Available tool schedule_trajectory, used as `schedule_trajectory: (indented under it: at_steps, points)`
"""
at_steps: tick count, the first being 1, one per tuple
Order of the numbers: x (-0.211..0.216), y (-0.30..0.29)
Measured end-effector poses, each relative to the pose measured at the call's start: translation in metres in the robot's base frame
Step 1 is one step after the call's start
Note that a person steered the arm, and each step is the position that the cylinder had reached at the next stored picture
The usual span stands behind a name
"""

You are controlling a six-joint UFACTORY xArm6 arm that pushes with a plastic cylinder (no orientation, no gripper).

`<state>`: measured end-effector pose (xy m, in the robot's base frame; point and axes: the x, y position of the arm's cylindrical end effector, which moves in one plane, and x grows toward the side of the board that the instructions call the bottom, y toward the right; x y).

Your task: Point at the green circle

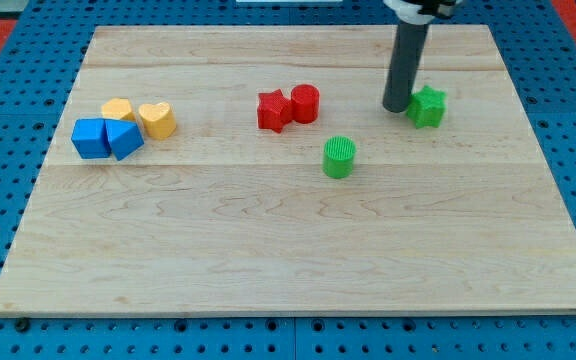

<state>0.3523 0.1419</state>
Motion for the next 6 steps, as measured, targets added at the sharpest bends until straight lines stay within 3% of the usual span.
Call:
schedule_trajectory:
  at_steps: [1, 3, 4, 5, 6]
  points:
    - [0.006, 0.002]
    - [0.155, -0.009]
    - [0.143, -0.085]
    - [0.111, -0.124]
    - [0.091, -0.123]
